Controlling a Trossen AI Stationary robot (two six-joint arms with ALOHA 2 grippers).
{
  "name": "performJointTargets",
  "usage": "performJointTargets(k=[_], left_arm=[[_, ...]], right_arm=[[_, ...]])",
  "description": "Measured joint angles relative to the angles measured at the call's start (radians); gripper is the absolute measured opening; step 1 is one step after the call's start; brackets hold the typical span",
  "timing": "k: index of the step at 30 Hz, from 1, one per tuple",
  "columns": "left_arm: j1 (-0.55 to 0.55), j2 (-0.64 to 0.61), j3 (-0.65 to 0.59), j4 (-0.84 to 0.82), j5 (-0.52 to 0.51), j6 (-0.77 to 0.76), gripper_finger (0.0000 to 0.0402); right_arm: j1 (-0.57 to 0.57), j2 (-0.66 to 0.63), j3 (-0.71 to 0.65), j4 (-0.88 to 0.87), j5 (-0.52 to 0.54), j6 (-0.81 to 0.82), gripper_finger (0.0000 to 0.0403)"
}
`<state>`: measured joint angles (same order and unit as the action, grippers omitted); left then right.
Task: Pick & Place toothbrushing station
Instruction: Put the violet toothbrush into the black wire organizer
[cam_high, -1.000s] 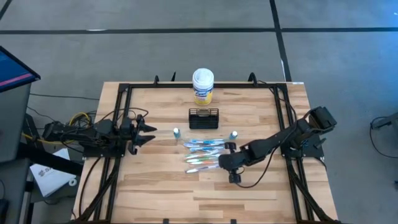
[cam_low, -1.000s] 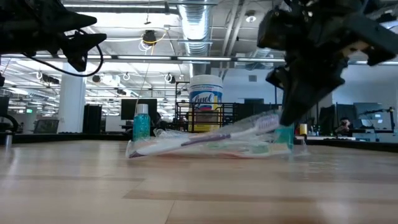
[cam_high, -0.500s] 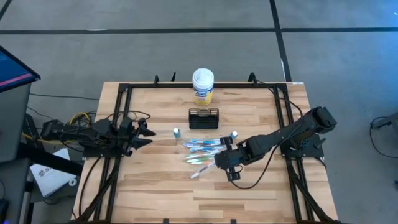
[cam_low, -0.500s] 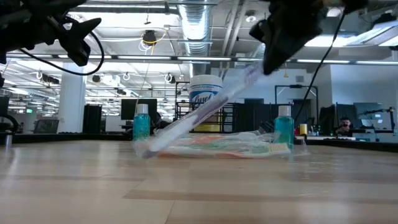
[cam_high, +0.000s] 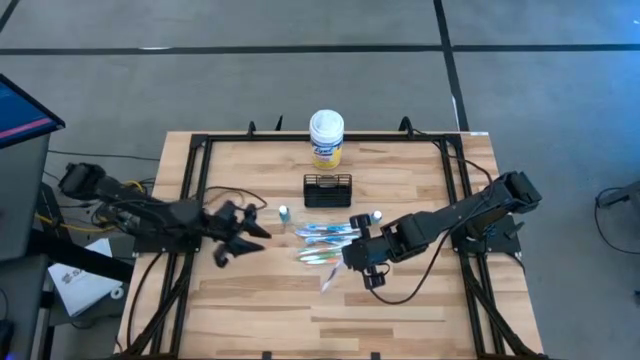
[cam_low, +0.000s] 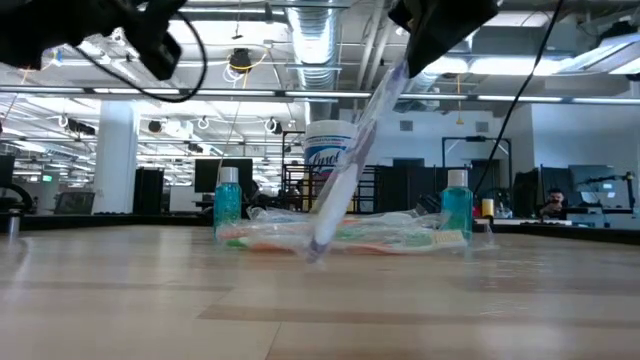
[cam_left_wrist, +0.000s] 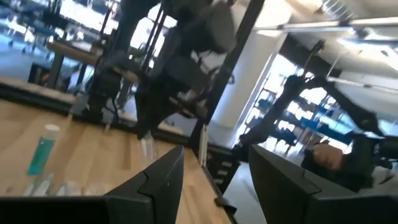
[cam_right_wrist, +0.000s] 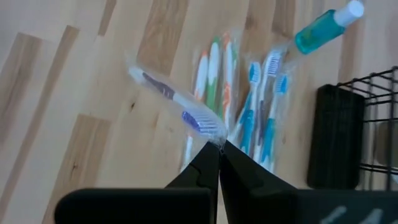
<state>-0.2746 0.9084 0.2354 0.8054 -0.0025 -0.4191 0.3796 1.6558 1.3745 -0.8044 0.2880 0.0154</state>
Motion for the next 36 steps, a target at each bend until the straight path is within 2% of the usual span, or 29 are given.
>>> performJointTargets(k=[7,18,25,32,36], left_arm=[[-0.003,0.313,0.188,0.02,-0.003,-0.004,0.0177],[0.001,0.611,0.361,0.027,-0.006,-0.005,0.0177],[0.001,0.704,0.432,0.032,-0.018,-0.005,0.0177],[0.006,0.764,0.457,0.03,-0.151,-0.002,0.0177],[0.021,0.783,0.46,0.045,-0.16,0.0,0.0177]], right_arm=[[0.007,0.0,0.042,-0.047,0.032,0.0,0.0],[0.034,0.0,0.081,-0.064,0.057,-0.014,0.0],[0.033,0.0,0.085,-0.064,0.058,-0.016,0.0],[0.033,0.0,0.085,-0.062,0.058,-0.016,0.0],[0.033,0.0,0.085,-0.059,0.058,-0.019,0.0]])
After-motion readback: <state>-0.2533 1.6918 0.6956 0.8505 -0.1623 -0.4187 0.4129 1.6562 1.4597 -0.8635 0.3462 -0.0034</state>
